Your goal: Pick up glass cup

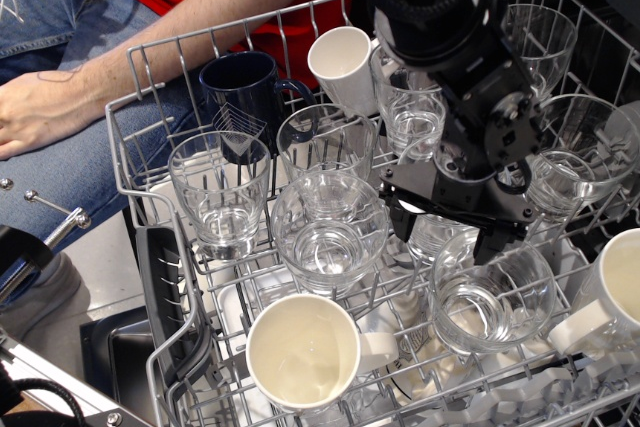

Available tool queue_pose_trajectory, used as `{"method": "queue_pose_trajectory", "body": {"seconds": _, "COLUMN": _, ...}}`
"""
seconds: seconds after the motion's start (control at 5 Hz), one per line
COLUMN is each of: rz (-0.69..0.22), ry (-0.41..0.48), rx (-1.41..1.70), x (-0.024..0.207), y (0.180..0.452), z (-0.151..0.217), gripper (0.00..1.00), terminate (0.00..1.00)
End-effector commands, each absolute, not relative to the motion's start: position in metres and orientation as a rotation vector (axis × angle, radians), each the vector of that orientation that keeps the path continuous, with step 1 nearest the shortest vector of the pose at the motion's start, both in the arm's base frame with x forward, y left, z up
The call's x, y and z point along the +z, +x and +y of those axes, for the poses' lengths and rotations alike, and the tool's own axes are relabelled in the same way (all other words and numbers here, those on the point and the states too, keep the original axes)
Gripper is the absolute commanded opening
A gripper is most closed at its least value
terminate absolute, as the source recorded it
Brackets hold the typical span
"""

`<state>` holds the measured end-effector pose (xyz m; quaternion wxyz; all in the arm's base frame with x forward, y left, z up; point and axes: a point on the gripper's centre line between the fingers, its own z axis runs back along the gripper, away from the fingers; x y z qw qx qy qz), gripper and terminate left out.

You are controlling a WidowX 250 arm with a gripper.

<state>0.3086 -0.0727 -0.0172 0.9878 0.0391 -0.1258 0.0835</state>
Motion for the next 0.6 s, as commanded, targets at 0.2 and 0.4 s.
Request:
{"method": "queue_pose_trajectory", "body": {"seconds": 0.2, "rz": -0.304, "ry": 0.058, "rx": 0.224, "x": -0.036, "y": 0.327, "z": -0.073, "gripper": 1.0, "terminate": 0.0}}
{"method": "queue_pose_trajectory", "body": {"seconds": 0.4, "rz": -0.318, "ry": 0.061, "rx": 0.225, "x": -0.048, "y": 0.326, "z": -0.073, "gripper": 1.0, "terminate": 0.0}}
